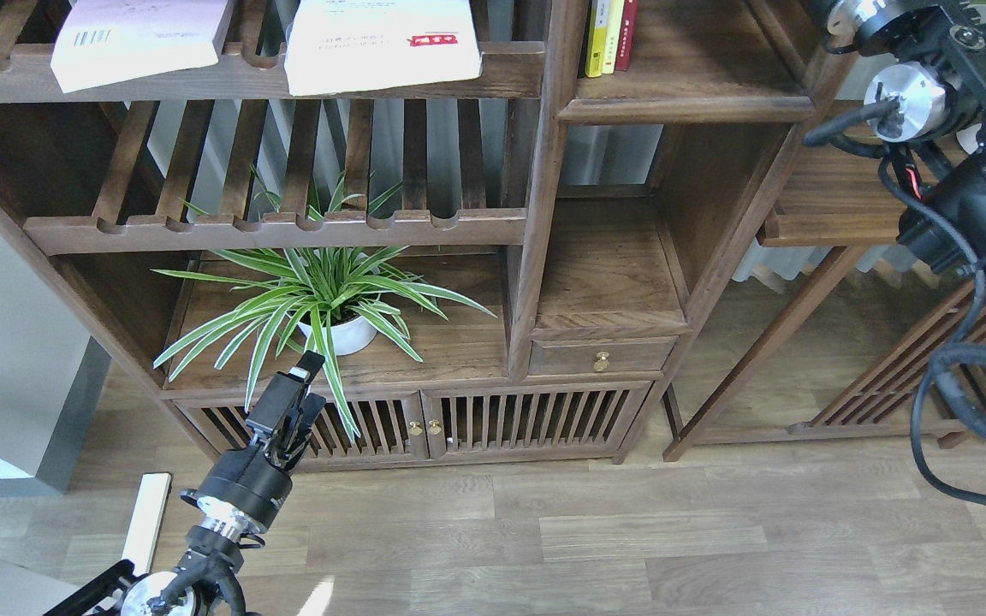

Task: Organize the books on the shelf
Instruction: 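Lower the paperback into the upper compartment beside the upright books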

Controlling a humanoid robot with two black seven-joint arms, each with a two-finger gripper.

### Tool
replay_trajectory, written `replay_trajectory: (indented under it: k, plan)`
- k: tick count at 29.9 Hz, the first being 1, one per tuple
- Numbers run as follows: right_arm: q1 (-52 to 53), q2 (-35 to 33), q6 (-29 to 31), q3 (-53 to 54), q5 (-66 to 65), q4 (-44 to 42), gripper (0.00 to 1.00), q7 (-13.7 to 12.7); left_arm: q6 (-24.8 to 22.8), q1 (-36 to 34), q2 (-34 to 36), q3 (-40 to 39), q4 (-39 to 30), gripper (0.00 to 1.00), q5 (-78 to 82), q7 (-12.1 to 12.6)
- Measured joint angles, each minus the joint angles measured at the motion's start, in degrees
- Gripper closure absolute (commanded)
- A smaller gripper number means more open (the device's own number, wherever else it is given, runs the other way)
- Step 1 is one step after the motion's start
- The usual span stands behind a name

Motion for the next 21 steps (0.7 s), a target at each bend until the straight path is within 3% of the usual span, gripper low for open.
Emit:
replay_trajectory:
  k: [11, 21]
  plan:
    - [-1.14, 0.43, 0.35, 0.05, -0.09, -5.4, 0.96, 1.95, 0.0, -0.06, -0.04, 0.09, -0.02, 0.01, 0.09, 0.09]
    - [-1.57, 2.39, 0.37, -0.07, -0.1, -7.62, 0.95, 2.21, 0.0, 0.25, 0.0, 0.09, -0.01, 0.01, 0.08, 0.0]
